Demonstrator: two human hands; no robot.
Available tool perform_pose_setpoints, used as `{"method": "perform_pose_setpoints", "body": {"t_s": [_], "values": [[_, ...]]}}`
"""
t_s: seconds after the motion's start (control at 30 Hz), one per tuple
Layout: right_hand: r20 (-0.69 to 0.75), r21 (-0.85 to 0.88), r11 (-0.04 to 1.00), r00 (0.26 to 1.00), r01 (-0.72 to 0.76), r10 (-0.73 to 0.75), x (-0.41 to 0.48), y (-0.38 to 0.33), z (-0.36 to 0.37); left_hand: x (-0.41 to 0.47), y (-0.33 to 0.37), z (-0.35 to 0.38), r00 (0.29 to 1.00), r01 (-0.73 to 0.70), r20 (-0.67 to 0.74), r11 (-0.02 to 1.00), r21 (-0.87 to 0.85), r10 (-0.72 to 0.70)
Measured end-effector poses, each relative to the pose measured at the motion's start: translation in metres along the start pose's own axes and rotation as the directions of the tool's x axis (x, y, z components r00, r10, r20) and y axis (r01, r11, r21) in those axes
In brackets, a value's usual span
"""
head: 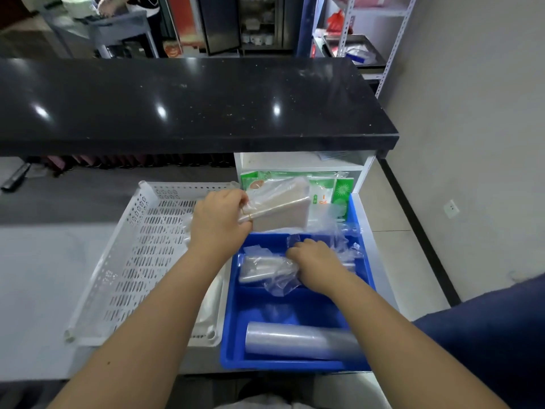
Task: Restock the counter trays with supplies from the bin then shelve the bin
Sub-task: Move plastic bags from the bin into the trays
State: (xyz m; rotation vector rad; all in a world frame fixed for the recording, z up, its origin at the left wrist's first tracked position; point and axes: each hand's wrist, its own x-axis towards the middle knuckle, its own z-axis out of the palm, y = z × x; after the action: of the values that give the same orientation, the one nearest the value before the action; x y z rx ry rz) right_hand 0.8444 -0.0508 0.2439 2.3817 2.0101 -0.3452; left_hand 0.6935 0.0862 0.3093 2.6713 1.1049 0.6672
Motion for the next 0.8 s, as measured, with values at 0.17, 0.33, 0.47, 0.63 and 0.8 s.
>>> {"method": "perform_pose_setpoints", "body": {"t_s": [0.17,0.33,0.47,0.63,0.8], "values": [[-0.169,-0.087,0.994,0.982,0.073,-0.087,-0.026,-0.003,-0.025,0.007,0.010,-0.006,1.000,-0.009,0.025,1.000,0.011,0.009],[-0.253,-0.074,0.997,0.967,0.003,-0.021,-0.071,0.007,-0.036,0.007,0.037,0.005,0.989,-0.075,0.125,0.996,-0.049,0.081],[-0.253,-0.036,0.997,0.966,-0.070,0.058,-0.105,0.020,-0.027,-0.005,0.063,0.030,0.956,-0.107,0.259,0.987,-0.122,0.135],[-0.225,-0.044,0.990,0.966,-0.136,0.123,-0.126,0.028,-0.016,-0.014,0.070,0.062,0.906,-0.098,0.401,0.989,-0.111,0.135],[-0.214,-0.008,0.988,0.965,-0.154,0.149,-0.126,0.024,-0.015,-0.019,0.055,0.081,0.893,-0.117,0.433,0.992,-0.050,0.127]]}}
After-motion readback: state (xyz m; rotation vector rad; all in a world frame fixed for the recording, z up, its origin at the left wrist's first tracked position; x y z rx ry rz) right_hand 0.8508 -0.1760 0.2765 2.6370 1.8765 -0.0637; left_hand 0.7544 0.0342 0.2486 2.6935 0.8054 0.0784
